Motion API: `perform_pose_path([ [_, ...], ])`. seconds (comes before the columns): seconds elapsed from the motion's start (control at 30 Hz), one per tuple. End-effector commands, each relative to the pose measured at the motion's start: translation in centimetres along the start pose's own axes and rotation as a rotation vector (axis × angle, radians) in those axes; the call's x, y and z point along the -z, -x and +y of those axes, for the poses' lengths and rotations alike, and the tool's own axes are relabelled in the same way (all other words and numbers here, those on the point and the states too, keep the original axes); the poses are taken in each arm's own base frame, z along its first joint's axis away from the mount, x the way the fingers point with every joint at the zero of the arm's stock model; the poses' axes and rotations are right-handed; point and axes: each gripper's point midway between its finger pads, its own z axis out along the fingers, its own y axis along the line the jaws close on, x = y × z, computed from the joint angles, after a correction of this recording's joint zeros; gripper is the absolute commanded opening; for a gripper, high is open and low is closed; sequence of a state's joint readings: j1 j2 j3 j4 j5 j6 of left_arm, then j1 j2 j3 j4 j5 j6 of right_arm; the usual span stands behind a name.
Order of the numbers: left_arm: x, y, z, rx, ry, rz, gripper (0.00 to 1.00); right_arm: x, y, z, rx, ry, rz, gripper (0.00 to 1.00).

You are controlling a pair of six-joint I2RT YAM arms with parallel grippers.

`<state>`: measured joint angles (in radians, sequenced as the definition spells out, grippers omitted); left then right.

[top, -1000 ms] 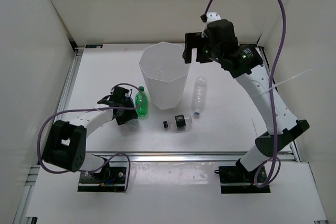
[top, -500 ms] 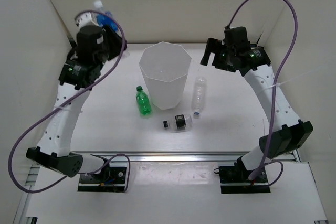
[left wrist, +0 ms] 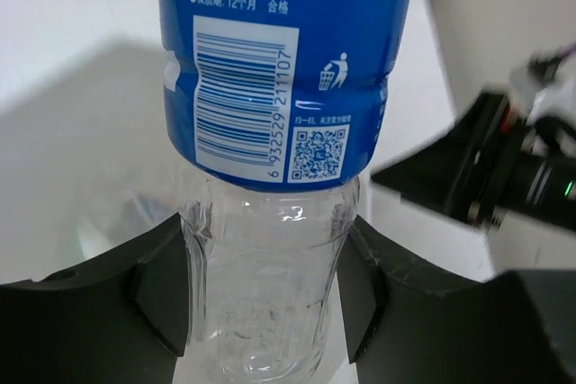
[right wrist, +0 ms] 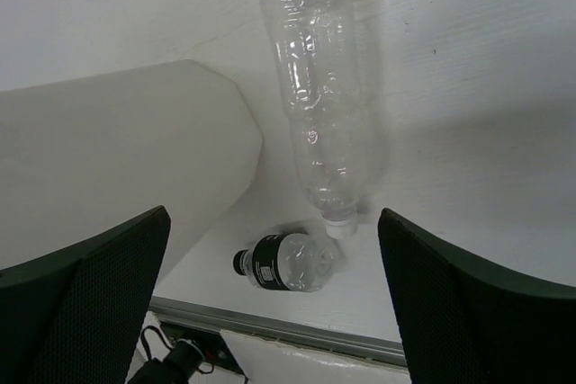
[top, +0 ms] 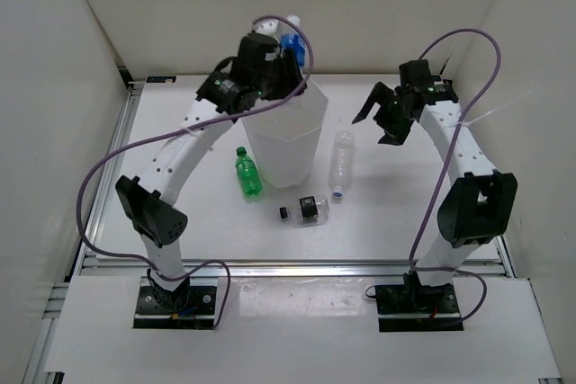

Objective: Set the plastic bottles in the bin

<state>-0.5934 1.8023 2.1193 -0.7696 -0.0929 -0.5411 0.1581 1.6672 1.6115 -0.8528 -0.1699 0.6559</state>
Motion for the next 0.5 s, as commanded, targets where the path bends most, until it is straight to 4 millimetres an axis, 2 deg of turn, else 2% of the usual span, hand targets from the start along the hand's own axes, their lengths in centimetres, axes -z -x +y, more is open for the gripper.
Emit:
perform_pose_path([
  [0.0,2.2,-1.7,-1.6,-0.044,-0.036,0.036,0.65,-1.9,0.2,0.3,-0.059,0.038,0.053,1.0],
  [0.07,2.0,-2.9,-1.1,-0.042,-0.015,0.059,0.65,-3.6,-0.1,-0.4,-0.08,0.01,0.088,1.0],
  [0.17,2.8,-2.2,-1.2,-0.04,-0.016,0.037,0.72,-5.3,-0.6,-0.9,-0.093,0.002,0.132,1.0],
  [0.23,3.2,-2.0,-1.1,-0.04,-0.009,0.032,0.83,-6.8,-1.2,-1.0,-0.092,-0.002,0.164,1.0],
  [0.27,3.5,-1.7,-1.2,-0.039,-0.013,0.024,1.0,-7.3,-1.4,-1.3,-0.097,-0.012,0.177,1.0],
  [0.37,4.8,-0.6,-1.3,-0.049,-0.009,0.004,1.0,-9.0,-2.0,-1.1,-0.088,-0.025,0.207,1.0],
  [0.4,6.4,1.2,-2.0,-0.042,-0.026,-0.042,1.0,-9.6,-2.3,-0.9,-0.071,-0.027,0.22,1.0],
  [0.43,6.9,1.9,-2.0,-0.05,-0.023,-0.058,1.0,-9.8,-2.3,-0.6,-0.059,-0.025,0.211,1.0],
  [0.47,8.7,2.8,-1.9,-0.059,-0.017,-0.081,1.0,-10.3,-2.9,-0.7,-0.056,-0.033,0.227,1.0],
])
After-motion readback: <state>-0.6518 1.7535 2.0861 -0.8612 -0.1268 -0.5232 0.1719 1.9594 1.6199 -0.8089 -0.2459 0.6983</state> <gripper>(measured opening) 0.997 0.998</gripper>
